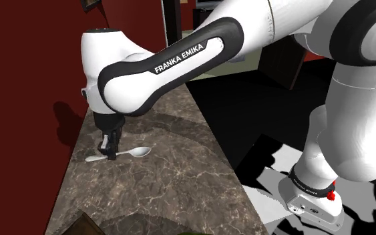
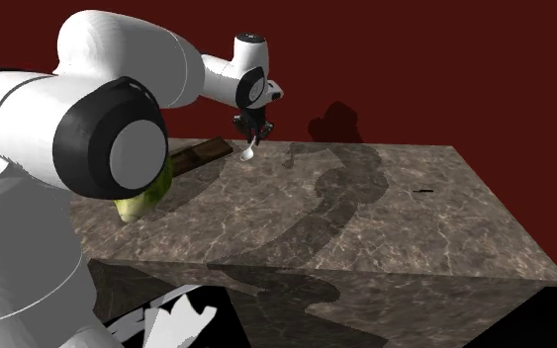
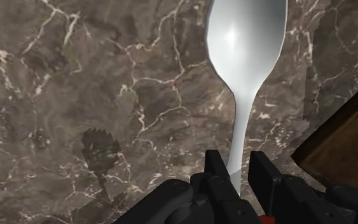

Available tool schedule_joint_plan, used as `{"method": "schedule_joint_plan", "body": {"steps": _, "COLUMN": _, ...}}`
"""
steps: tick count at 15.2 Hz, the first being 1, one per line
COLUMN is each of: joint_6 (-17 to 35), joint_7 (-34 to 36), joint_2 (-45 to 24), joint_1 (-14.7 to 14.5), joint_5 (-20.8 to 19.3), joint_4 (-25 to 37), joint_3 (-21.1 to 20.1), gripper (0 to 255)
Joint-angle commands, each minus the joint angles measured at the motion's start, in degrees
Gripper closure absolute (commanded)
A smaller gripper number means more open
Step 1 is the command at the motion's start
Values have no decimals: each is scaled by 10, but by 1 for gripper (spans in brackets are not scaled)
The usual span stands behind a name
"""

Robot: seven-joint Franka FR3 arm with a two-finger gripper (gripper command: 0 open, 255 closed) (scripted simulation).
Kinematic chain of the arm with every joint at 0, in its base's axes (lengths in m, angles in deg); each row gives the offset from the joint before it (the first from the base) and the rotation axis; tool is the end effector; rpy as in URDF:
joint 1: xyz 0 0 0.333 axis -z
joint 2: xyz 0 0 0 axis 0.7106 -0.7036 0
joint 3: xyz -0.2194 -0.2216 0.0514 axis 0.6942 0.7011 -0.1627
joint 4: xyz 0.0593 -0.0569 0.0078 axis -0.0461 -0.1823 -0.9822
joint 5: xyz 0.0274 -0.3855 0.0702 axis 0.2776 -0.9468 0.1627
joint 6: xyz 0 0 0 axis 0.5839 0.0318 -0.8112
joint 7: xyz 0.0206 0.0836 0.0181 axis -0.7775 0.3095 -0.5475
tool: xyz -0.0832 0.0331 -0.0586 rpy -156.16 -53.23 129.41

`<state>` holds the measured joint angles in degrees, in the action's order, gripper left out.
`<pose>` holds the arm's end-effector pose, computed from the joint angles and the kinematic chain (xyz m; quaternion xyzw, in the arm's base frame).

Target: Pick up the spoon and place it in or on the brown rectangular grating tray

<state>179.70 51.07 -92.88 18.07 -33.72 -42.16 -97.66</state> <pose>0.4903 0.4094 0.4569 -0.9183 -0.3747 -0.0809 0.0988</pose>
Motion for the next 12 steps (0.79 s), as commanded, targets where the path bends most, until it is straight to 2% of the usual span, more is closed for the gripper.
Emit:
{"method": "schedule_joint_plan", "body": {"steps": 1, "joint_6": -1, "joint_7": 29, "joint_2": 1, "joint_1": -16, "joint_5": -8, "joint_4": 3, "joint_3": -8, "gripper": 255}}
{"method": "schedule_joint_plan", "body": {"steps": 12, "joint_6": -8, "joint_7": 191, "joint_2": -48, "joint_1": -118, "joint_5": -72, "joint_4": 70, "joint_3": -43, "gripper": 255}}
